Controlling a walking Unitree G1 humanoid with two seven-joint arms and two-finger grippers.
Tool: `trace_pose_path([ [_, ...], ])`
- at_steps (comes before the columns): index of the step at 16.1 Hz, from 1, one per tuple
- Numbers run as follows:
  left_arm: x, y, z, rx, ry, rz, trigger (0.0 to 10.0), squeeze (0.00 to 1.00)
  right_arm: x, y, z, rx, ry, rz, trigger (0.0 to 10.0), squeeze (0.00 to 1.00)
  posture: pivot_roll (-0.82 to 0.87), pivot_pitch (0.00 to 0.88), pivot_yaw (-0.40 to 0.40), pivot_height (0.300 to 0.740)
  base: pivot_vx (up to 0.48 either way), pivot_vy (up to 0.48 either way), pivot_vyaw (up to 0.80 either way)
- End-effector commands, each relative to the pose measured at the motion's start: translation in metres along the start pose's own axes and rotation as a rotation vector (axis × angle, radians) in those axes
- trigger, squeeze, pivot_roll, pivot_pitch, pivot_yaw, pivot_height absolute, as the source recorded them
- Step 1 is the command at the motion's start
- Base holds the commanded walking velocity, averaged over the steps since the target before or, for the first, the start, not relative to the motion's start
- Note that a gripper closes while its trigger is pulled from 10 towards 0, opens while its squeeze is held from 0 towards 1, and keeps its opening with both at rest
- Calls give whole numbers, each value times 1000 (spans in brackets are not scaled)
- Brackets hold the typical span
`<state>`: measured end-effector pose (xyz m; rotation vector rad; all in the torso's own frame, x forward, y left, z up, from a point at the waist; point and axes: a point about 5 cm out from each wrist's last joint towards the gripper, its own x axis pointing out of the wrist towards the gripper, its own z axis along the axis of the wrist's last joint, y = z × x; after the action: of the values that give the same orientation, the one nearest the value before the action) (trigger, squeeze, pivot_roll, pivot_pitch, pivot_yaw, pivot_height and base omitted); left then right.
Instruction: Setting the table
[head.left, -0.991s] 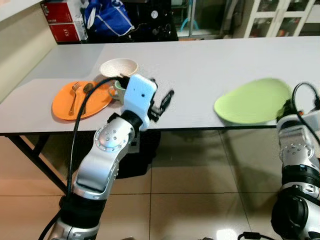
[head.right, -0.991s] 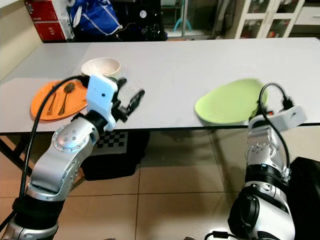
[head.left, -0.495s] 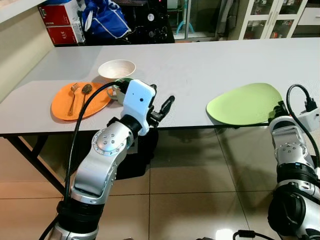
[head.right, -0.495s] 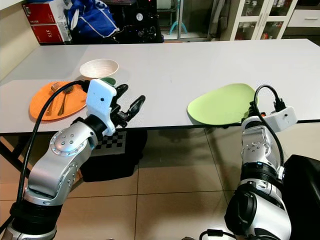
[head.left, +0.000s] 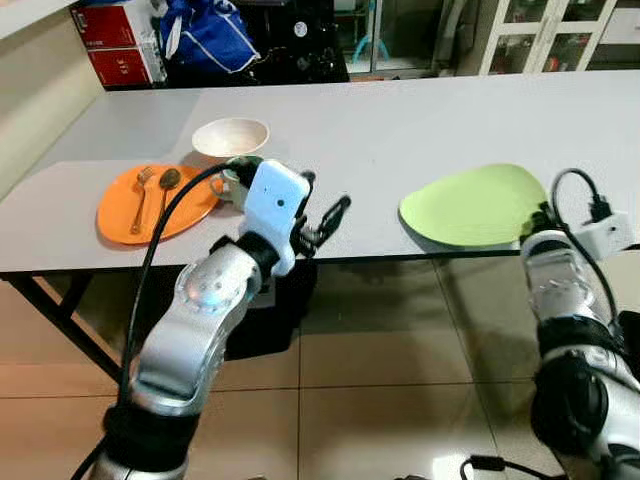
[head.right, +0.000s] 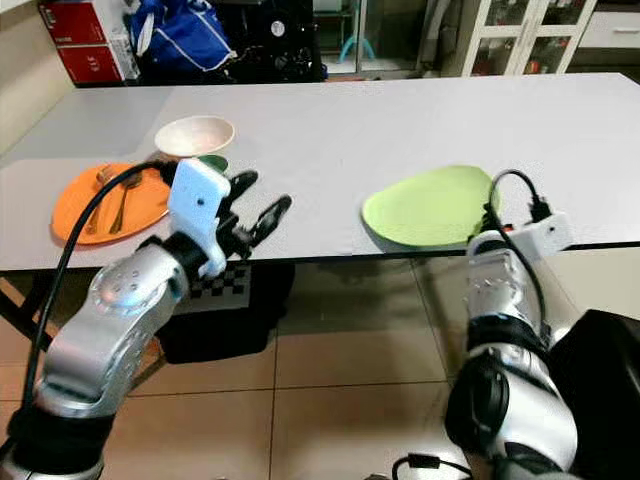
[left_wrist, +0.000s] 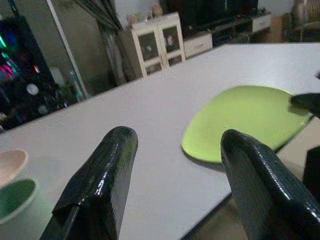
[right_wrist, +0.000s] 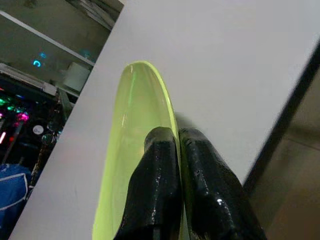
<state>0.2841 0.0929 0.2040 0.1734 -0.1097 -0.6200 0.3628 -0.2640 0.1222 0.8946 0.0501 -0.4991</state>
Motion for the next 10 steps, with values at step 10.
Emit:
trace_pose_path([
  [10,-36,11,15,8,52,-50,10000,0,8,19,9,61,-68,-79,10000,0,162,93,95,740,0,0,0],
])
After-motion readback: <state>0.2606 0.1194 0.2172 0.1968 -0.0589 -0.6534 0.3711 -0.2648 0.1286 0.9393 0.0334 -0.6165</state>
